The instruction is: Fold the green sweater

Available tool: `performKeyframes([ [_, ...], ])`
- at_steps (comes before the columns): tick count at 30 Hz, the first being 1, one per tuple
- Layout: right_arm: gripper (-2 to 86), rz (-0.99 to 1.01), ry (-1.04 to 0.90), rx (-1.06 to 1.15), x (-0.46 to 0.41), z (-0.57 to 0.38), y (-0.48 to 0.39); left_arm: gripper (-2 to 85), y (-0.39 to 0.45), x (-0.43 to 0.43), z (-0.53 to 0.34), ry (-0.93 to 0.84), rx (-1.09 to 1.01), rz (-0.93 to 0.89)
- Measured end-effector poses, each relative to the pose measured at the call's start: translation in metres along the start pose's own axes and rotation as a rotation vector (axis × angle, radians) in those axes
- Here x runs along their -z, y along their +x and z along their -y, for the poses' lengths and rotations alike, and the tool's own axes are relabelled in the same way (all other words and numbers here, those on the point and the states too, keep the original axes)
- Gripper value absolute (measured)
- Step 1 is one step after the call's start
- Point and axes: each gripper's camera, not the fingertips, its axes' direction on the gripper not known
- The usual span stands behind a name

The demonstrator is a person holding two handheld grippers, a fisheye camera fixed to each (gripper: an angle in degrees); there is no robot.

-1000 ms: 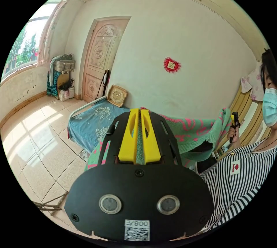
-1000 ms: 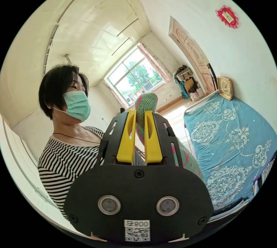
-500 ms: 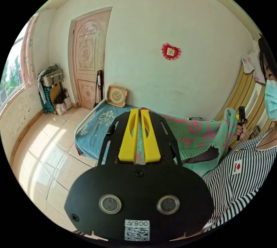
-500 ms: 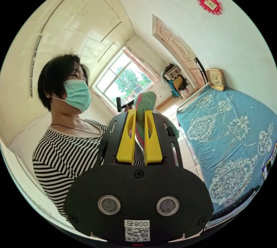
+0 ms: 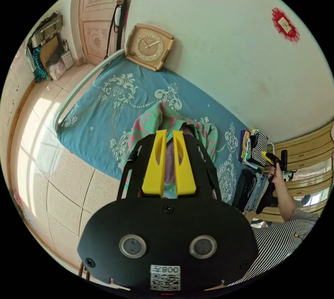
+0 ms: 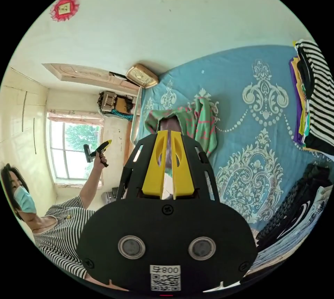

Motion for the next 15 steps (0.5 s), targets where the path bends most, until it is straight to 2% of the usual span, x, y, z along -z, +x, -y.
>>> performKeyframes([
  [2,2.3,-0.017,-0.085,-0.071,-0.013,-0.003,0.033,4.0,-0.045,-0.039,0.008,-0.192,0.06,-0.023],
  [7,3.4,0.057,-0.177,-0.329,-0.032,-0.015,0.101,7.9,-0.114,-0.092,0.043,-0.413,0.184,-0.155],
  [10,4.7,0.046,-0.15,-0.405,-0.033,-0.01,0.106,10.0,-0.127,-0.125,0.091,-0.536,0.125,-0.216],
  [15,6.2,-0.046,-0.16,-0.507,-0.029,0.009,0.107,11.7,-0.119,-0.173,0.175,-0.712,-0.05,-0.132],
])
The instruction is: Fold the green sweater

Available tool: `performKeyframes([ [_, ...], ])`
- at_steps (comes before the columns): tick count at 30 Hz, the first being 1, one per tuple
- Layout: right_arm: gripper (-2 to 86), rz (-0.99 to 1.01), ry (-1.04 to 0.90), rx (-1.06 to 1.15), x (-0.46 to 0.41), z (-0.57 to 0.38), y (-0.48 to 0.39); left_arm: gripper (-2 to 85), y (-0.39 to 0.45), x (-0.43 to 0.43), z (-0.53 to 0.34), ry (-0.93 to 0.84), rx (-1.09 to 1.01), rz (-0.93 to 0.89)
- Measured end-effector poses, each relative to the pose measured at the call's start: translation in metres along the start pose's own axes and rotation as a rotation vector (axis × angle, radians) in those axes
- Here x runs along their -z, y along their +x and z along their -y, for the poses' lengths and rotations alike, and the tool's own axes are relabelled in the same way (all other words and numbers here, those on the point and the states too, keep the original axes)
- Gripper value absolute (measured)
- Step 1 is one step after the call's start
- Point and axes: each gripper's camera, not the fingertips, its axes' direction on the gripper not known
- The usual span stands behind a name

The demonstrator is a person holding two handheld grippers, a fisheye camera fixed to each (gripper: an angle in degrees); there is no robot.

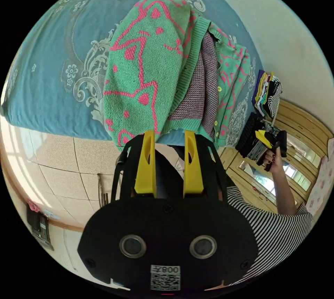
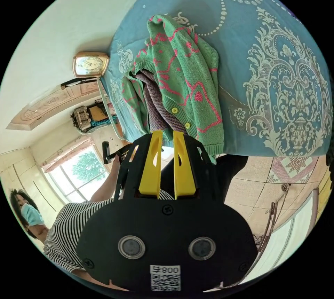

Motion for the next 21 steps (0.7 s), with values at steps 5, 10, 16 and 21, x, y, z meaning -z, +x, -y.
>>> performKeyframes([
  [5,7.5,-0.127,0.006,-0.087,0.029,0.018,0.009,10.7,0.005,0.019,0.089,-0.127,-0.1,0.2],
  [10,8.0,-0.134,0.033,-0.174,0.067,0.04,0.035,4.4,-0.013,0.042,0.143,-0.195,-0.061,0.205],
  [16,8.1,-0.144,-0.004,-0.206,0.106,0.079,0.063,2.7,-0.043,0.144,0.169,-0.144,-0.113,0.221],
  [21,8.3,-0.139,-0.033,-0.201,0.145,0.122,0.091,2.6,-0.124,0.304,0.181,0.15,0.203,0.325],
])
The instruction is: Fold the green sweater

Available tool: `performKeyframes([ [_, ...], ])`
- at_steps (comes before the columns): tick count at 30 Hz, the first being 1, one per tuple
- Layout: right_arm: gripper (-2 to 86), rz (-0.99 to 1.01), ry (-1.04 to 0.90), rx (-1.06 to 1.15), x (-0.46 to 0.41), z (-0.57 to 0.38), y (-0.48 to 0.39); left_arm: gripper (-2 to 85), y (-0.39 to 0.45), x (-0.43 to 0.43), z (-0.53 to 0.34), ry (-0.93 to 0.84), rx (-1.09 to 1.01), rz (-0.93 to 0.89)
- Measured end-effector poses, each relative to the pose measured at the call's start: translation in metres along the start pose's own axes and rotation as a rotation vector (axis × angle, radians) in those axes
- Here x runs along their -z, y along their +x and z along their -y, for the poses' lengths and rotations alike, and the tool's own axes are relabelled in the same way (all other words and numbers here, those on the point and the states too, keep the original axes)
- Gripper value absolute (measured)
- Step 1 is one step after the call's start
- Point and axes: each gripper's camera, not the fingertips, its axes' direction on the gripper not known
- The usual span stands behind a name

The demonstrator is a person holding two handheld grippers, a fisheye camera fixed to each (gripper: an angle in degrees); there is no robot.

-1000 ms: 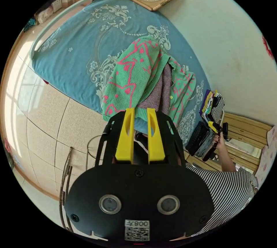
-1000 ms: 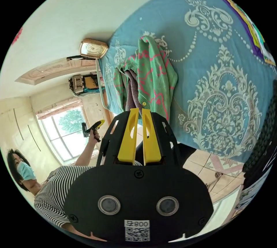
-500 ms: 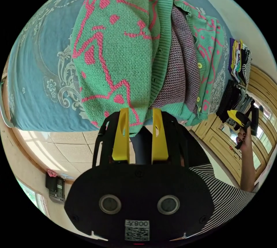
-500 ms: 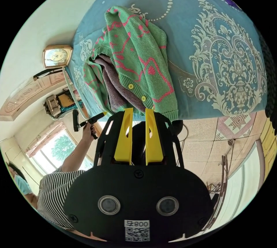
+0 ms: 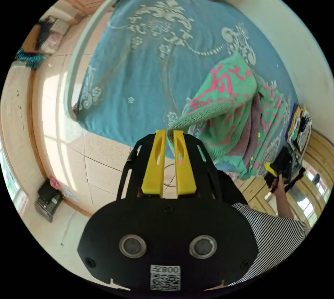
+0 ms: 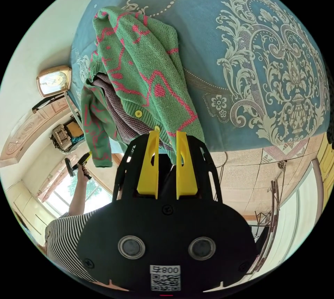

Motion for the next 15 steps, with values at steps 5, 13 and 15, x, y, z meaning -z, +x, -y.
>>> performKeyframes([
  [5,9.2,-0.067,-0.032,0.058,0.032,0.038,0.012,2.9,-0.031,0.053,0.018,0.079,0.169,-0.002],
  [13,8.5,-0.17,-0.13,0.153,0.049,0.081,0.016,1.6,0.094,-0.019,0.051,-0.232,-0.166,-0.203],
  [15,5.8,-0.184,-0.165,0.159,0.05,0.087,0.017,1.4,0.114,-0.022,0.062,-0.267,-0.232,-0.235],
])
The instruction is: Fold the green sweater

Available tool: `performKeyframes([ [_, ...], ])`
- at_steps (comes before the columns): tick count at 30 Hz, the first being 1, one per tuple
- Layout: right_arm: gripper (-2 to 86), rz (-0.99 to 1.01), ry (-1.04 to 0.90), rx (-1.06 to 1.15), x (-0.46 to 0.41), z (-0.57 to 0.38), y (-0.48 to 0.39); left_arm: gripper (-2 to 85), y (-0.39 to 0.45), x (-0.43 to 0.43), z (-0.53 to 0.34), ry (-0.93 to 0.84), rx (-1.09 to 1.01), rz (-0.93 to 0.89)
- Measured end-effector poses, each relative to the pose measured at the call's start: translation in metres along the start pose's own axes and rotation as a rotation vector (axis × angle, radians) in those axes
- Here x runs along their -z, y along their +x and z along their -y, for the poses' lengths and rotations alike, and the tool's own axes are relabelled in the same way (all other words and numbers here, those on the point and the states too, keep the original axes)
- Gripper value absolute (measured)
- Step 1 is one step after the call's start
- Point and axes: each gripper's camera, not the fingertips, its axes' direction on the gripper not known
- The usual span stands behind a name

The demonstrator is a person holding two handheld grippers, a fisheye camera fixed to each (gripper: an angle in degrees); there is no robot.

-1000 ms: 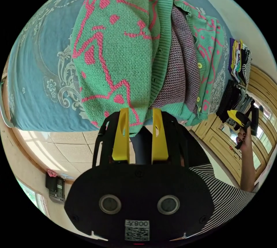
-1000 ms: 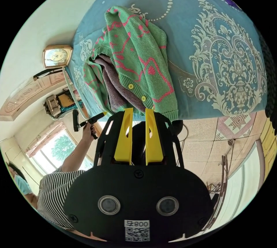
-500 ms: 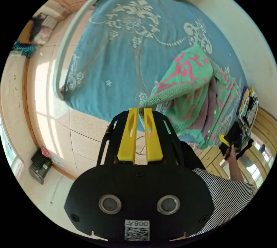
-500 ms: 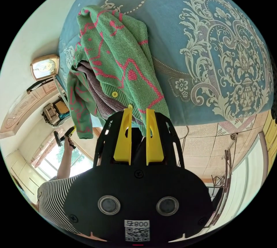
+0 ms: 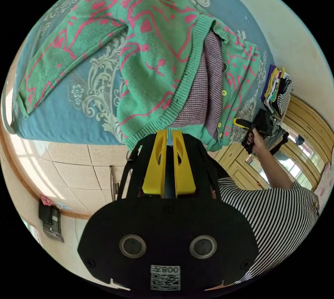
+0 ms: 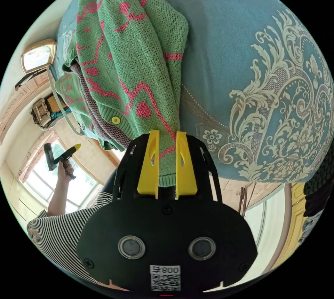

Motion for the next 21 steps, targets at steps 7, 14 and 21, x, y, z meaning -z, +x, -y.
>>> performKeyframes([
  [7,2.3,-0.15,-0.046,0.142,0.076,-0.025,-0.001,0.7,-0.001,0.044,0.041,-0.023,-0.073,0.045],
  [14,3.9,-0.475,0.232,-0.081,0.247,-0.067,0.063,1.6,-0.04,0.068,0.058,-0.059,-0.026,0.09],
  [21,6.5,-0.21,0.307,0.044,0.211,-0.069,0.004,4.9,-0.04,0.082,0.095,0.017,-0.063,-0.077],
])
